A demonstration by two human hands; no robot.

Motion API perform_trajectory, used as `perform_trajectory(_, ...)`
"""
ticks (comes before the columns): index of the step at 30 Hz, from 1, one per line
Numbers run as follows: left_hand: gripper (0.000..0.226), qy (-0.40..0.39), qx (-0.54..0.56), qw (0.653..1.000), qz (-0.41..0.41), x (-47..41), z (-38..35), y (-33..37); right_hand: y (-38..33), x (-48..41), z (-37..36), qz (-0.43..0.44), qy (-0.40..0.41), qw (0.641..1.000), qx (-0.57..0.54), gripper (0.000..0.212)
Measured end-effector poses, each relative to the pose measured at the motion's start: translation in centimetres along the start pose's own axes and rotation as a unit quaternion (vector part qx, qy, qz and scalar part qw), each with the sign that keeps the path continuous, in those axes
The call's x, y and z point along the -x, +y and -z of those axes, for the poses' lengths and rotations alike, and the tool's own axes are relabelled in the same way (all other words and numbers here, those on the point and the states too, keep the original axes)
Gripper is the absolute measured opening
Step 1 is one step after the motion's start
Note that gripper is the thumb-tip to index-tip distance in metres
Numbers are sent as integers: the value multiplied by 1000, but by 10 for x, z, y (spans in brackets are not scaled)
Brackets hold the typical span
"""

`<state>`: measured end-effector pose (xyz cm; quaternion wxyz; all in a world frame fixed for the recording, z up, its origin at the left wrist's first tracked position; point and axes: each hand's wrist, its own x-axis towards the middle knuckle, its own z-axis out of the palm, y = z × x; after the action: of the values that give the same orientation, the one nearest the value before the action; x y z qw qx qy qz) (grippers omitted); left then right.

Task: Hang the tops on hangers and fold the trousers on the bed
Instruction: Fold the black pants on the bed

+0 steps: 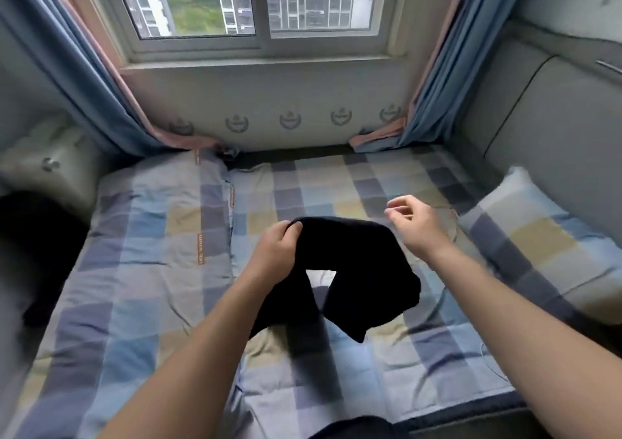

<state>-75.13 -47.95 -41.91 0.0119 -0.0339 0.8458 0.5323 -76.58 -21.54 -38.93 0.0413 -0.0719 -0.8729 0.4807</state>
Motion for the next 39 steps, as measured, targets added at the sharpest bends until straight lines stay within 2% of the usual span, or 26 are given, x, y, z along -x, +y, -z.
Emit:
perform_trajectory(3, 29, -48, -7, 997, 63, -3, -26, 0, 18, 31, -39, -14, -179, 982, -65, 10)
perform_trajectory(5, 22, -80, 26, 990, 111, 7, -53, -9, 38, 58, -58, -46, -271, 957, -89, 34)
perform_trajectory(7, 23, -80, 127, 975, 163, 20, -74, -19, 59, 79, -68, -85, -328, 936, -99, 58)
perform_trajectory(9, 23, -68, 247, 941, 223, 29, -83, -25, 77, 90, -75, -99, -354, 927, -72, 69)
perform_trajectory(11, 30, -49, 331, 904, 265, 32, -84, -27, 92, 93, -80, -98, -355, 929, -43, 65)
perform_trajectory(13, 36, -18, 373, 887, 273, 34, -80, -27, 106, 88, -86, -101, -347, 933, -2, 47)
perform_trajectory(17, 49, 44, 411, 876, 247, 37, -68, -24, 134, 75, -84, -109, -375, 909, 150, 7)
perform_trajectory(19, 49, 74, 425, 872, 231, 35, -61, -29, 142, 67, -77, -113, -368, 912, 141, 9)
perform_trajectory(23, 47, 84, 389, 893, 211, 36, -56, -39, 129, 49, -70, -108, -330, 937, 44, 24)
perform_trajectory(25, 49, 76, 308, 925, 208, 42, -63, -46, 113, 42, -70, -114, -288, 951, -10, 17)
perform_trajectory(27, 60, 36, 241, 949, 200, 54, -71, -52, 96, 38, -69, -134, -247, 957, -76, 8)
perform_trajectory(29, 78, -31, 186, 961, 203, 71, -81, -60, 78, 35, -67, -212, -219, 933, -190, 10)
perform_trajectory(31, 99, -101, 130, 967, 195, 89, -96, -64, 58, 32, -66, -321, -203, 868, -320, 16)
perform_trajectory(33, 108, -151, 132, 964, 175, 99, -112, -66, 38, 30, -66, -372, -193, 815, -401, 21)
perform_trajectory(35, 87, -138, 139, 966, 167, 99, -124, -67, 21, 29, -69, -375, -191, 796, -436, 24)
perform_trajectory(39, 8, -1, 71, 984, 162, 81, -112, -75, 5, 26, -74, -368, -167, 784, -471, 20)
